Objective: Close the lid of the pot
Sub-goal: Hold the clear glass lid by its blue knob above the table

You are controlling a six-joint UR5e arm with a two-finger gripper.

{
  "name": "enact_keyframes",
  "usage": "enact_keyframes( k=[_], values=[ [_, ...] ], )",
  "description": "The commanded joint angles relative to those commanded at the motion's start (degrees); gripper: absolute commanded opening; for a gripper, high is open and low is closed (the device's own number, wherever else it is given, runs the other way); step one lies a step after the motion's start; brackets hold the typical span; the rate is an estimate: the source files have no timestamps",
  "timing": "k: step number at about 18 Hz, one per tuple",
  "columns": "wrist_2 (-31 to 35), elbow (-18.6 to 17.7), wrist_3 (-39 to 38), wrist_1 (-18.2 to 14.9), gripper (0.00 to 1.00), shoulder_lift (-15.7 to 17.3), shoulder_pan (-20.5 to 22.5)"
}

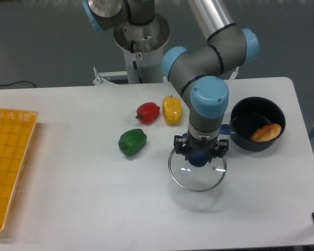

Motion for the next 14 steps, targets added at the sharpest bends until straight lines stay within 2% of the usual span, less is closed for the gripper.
enact_keyframes(
  k=[14],
  values=[
    [0.88,0.00,2.01,0.00,0.56,1.23,0.88]
  ],
)
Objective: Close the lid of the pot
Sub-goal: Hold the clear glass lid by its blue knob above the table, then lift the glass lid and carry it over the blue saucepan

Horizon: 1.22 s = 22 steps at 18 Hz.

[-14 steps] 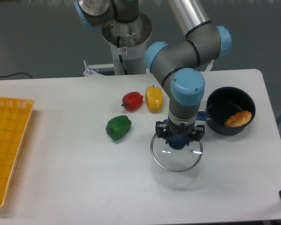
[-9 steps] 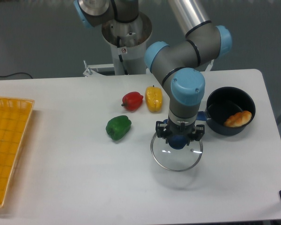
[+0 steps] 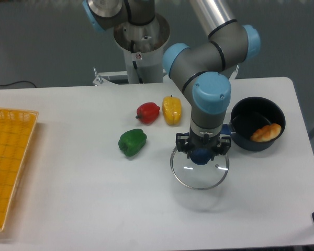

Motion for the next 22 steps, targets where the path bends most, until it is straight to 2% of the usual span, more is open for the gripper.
enact_keyframes(
  k=[5,22],
  values=[
    [0.00,-0.26,0.97,-0.17,0.55,0.88,1.14],
    [0.00,-0.53,8.70,-4.57,0.55,2.90,5.62]
  ],
)
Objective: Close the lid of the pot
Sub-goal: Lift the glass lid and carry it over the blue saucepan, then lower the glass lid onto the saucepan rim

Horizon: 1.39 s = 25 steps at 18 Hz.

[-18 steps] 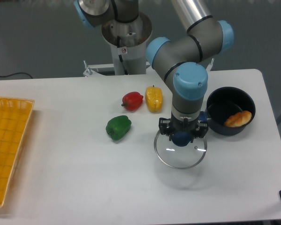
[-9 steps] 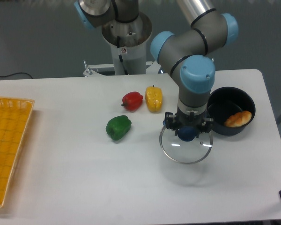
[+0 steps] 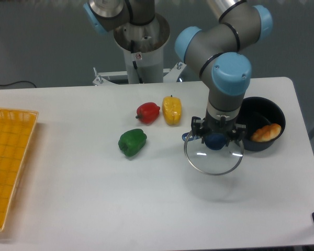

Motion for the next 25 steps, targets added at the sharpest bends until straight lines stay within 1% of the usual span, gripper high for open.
enact_keyframes(
  k=[3,16,25],
  values=[
    [0.00,0.00,1.67,0.00,0.55,-0.09,0.88],
    [-0.53,0.00,11.08,-0.62,0.55,0.18,7.82],
    [-0.44,-0.09,14.77,-0.62,0.55,-0.09,10.29]
  ],
)
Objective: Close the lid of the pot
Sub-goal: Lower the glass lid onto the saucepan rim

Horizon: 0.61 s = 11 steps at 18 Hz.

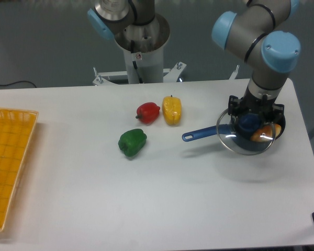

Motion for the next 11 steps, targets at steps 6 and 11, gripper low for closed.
enact_keyframes(
  k=[6,11],
  values=[
    [0.00,-0.53,2.11,0.09,0.55,0.00,1.58],
    [0.00,-0.70,4.04,0.09,0.55,-0.09,2.55]
  ],
)
